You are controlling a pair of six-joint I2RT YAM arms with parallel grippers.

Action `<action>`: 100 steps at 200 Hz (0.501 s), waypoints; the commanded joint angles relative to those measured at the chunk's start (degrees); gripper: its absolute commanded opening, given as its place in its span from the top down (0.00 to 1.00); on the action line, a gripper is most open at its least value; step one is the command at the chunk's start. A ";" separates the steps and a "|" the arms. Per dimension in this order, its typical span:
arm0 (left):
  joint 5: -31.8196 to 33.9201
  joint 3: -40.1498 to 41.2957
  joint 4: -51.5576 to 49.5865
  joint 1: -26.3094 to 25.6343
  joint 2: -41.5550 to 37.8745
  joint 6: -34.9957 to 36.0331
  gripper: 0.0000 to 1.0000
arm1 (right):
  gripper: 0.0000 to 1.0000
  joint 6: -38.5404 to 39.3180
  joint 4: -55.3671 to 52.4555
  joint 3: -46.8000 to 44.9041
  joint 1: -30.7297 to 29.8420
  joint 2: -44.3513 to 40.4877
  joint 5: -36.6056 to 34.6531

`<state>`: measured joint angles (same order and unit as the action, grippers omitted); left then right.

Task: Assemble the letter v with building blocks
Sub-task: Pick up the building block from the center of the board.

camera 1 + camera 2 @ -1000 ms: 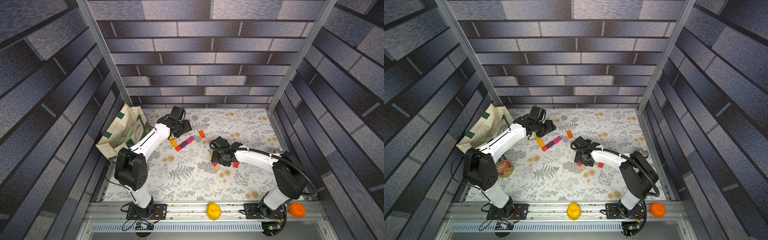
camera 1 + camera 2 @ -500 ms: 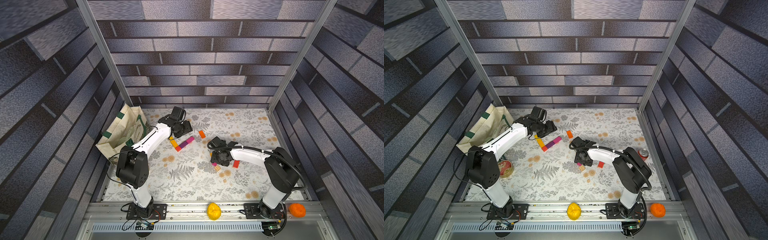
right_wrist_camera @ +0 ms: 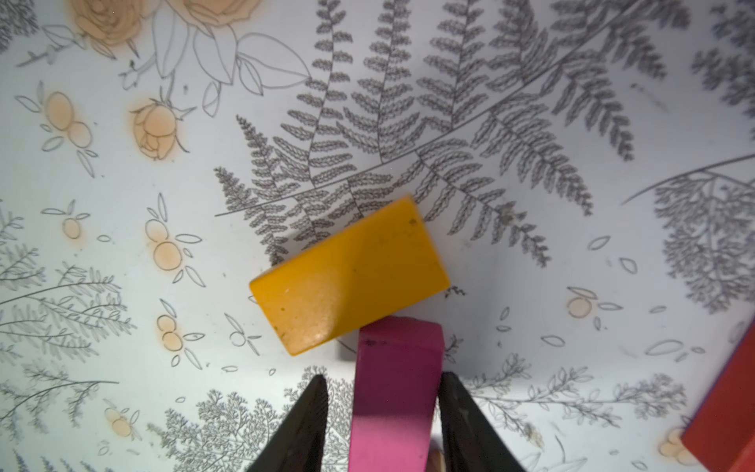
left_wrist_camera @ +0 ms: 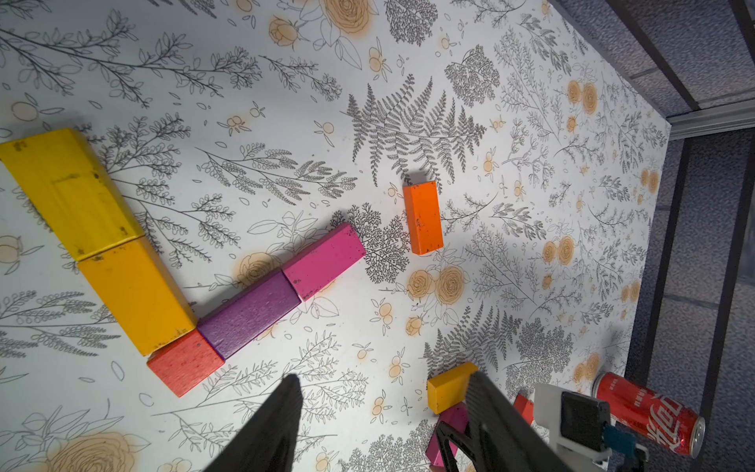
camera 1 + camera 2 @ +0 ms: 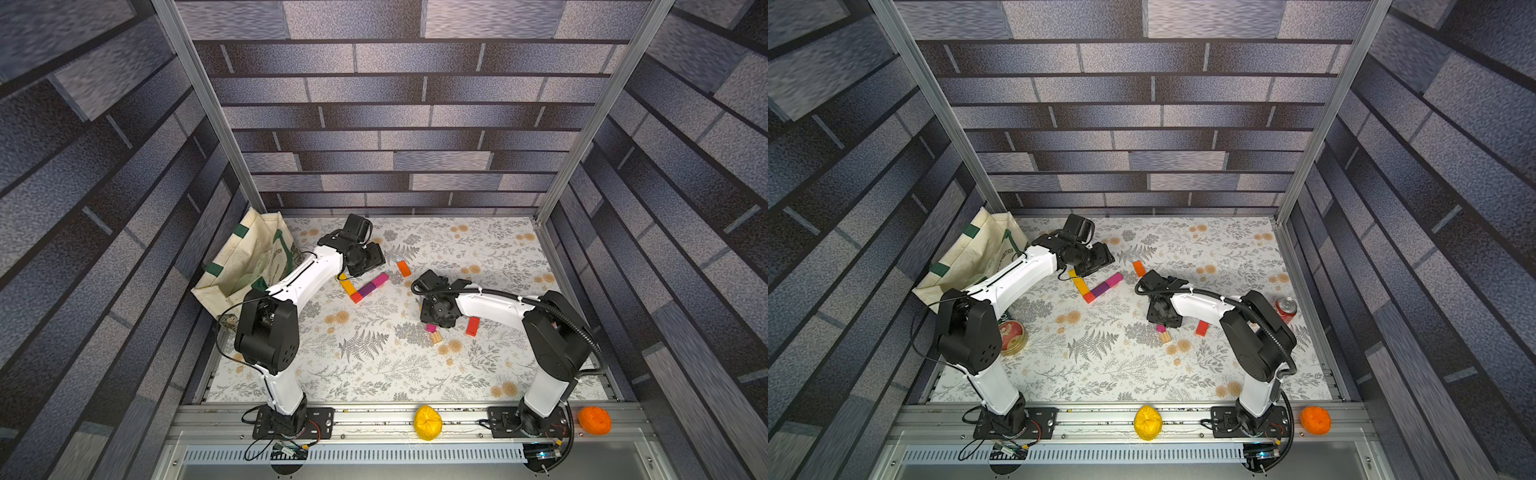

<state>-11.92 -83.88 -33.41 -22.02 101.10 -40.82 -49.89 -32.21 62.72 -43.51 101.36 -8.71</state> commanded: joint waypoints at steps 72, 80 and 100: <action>-1.00 -1.20 -1.13 0.30 1.21 1.34 0.34 | 0.73 0.97 -3.16 1.42 -0.35 1.05 -1.13; -1.07 -1.29 -1.22 0.31 1.22 1.35 0.34 | 0.74 1.19 -3.38 1.57 -0.37 0.82 -1.20; -1.08 -1.46 -1.32 0.31 1.29 1.31 0.34 | 0.78 1.70 -4.03 2.04 -0.40 0.08 -1.63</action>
<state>-12.27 -83.90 -33.45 -22.02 102.19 -40.80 -48.95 -33.32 63.09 -43.51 101.67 -9.02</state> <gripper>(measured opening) 0.658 0.308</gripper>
